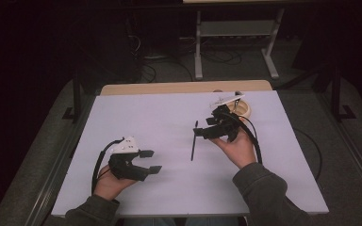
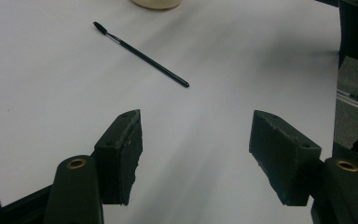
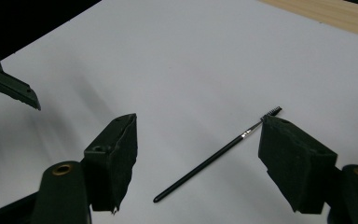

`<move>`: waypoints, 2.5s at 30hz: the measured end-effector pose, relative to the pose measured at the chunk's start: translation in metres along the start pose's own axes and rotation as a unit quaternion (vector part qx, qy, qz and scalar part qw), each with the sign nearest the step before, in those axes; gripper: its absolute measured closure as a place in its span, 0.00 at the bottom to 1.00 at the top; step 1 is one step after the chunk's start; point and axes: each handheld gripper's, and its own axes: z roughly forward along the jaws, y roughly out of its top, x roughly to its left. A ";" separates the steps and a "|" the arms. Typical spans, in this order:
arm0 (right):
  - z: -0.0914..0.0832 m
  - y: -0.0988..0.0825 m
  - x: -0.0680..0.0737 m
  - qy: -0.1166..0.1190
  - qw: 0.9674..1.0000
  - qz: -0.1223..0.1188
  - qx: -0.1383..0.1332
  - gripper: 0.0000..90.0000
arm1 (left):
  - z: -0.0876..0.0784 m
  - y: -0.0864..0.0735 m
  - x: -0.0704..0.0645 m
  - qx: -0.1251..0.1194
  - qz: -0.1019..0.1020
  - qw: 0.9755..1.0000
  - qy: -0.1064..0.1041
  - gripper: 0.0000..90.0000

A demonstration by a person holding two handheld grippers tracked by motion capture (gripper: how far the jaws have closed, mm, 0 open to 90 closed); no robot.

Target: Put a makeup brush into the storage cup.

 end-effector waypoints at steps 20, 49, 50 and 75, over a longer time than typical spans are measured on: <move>0.035 0.002 0.006 0.014 0.999 0.017 0.037 0.27 | -0.001 0.000 0.001 -0.003 -0.001 1.000 0.000 0.38; 0.089 -0.004 -0.017 -0.087 0.984 0.089 0.130 0.71 | -0.002 -0.001 0.003 0.000 -0.003 1.000 -0.001 0.38; 0.090 -0.004 -0.018 -0.090 0.983 0.092 0.132 0.71 | -0.002 -0.001 0.003 0.002 -0.003 1.000 -0.001 0.38; 0.108 -0.006 -0.017 -0.123 0.976 0.088 0.158 0.81 | -0.002 -0.001 0.002 0.001 -0.003 1.000 -0.001 0.38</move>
